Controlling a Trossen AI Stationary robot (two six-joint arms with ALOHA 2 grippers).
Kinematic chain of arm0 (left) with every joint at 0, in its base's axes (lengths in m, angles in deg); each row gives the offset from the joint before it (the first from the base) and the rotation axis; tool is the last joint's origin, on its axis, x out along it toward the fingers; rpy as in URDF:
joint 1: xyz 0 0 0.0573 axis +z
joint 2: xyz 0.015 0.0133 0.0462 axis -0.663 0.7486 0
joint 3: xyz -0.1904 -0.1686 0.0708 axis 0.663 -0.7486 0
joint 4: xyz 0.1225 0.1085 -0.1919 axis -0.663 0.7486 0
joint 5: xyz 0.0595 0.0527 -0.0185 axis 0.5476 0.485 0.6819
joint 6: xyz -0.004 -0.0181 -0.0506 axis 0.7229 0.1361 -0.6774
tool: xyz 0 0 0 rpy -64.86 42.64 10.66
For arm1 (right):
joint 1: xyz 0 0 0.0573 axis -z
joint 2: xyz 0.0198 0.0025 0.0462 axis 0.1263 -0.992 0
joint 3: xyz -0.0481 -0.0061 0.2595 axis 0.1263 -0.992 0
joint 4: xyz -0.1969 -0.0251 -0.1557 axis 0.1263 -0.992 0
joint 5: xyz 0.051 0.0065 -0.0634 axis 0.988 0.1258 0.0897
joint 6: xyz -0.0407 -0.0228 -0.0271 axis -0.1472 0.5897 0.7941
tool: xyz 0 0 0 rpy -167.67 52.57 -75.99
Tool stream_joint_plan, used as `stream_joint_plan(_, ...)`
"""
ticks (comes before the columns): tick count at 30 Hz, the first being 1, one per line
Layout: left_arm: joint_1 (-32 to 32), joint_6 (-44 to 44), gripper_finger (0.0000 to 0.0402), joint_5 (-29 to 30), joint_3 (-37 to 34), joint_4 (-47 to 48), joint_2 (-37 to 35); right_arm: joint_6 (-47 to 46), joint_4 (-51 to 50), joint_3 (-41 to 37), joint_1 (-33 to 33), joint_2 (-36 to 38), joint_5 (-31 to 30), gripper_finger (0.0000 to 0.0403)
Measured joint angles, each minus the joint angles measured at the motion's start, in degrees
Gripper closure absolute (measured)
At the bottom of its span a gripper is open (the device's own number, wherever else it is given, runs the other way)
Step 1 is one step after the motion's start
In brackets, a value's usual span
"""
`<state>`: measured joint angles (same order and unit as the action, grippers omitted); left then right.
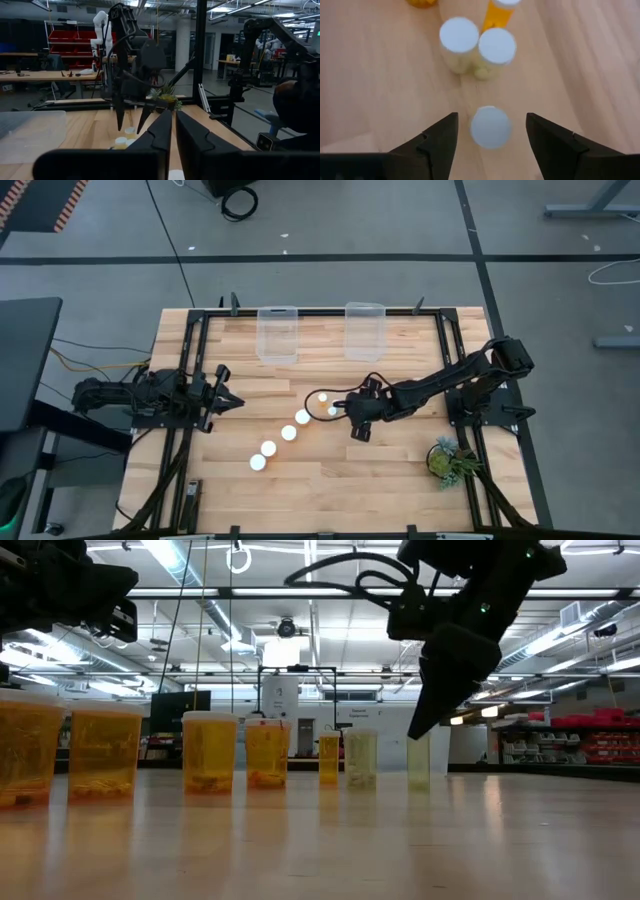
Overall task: Pick and place medicine bottles into bin by pill shape (circle, oval)
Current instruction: Put the bottom left small yellow pill bottle into the right transparent bin
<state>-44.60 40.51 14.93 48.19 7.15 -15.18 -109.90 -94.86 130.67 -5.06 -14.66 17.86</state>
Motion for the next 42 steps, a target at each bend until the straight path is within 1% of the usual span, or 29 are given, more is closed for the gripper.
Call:
stream_joint_plan(2, 0.0, 0.0, 0.0366, 0.0, 0.0, 0.0, 0.0, 0.0, 0.4, -0.5, 0.4, 0.0, 1.1, 0.0162)
stream_joint_plan(6, 0.0, 0.0, 0.0371, 0.0, 0.0, 0.0, 0.0, -0.1, 0.9, -0.5, 0.6, 0.0, 1.1, 0.0163)
stream_joint_plan(9, 0.0, 0.0, 0.0375, 0.0, 0.0, 0.0, 0.0, 0.0, 1.1, -0.5, 0.6, 0.0, 1.2, 0.0172)
stream_joint_plan(19, 0.0, 0.0, 0.0366, 0.0, 0.0, 0.0, 0.0, 0.0, 1.1, -0.5, 0.6, 0.0, 1.1, 0.0232)
stream_joint_plan(26, 0.0, 0.0, 0.0375, 0.0, 0.0, 0.0, 0.0, 0.0, 1.1, -0.5, 0.6, 0.0, 1.1, 0.0266)
stream_joint_plan(30, 0.0, 0.0, 0.0375, 0.0, 0.0, 0.0, 0.0, 0.4, 1.1, -0.5, 0.6, 0.0, 1.1, 0.027)
stream_joint_plan(34, 0.0, 0.0, 0.0368, 0.0, 0.0, 0.0, 0.0, 1.4, 0.8, -0.3, 0.6, 0.0, 1.1, 0.0264)
stream_joint_plan(39, 0.0, 0.0, 0.0367, 0.0, 0.0, 0.0, 0.0, 3.6, -2.4, 2.6, 0.6, 0.2, 0.9, 0.0265)
stream_joint_plan(42, 0.0, 0.0, 0.0372, 0.0, 0.0, 0.0, 0.0, 5.8, -4.9, 5.2, 0.7, 0.4, -1.3, 0.0265)
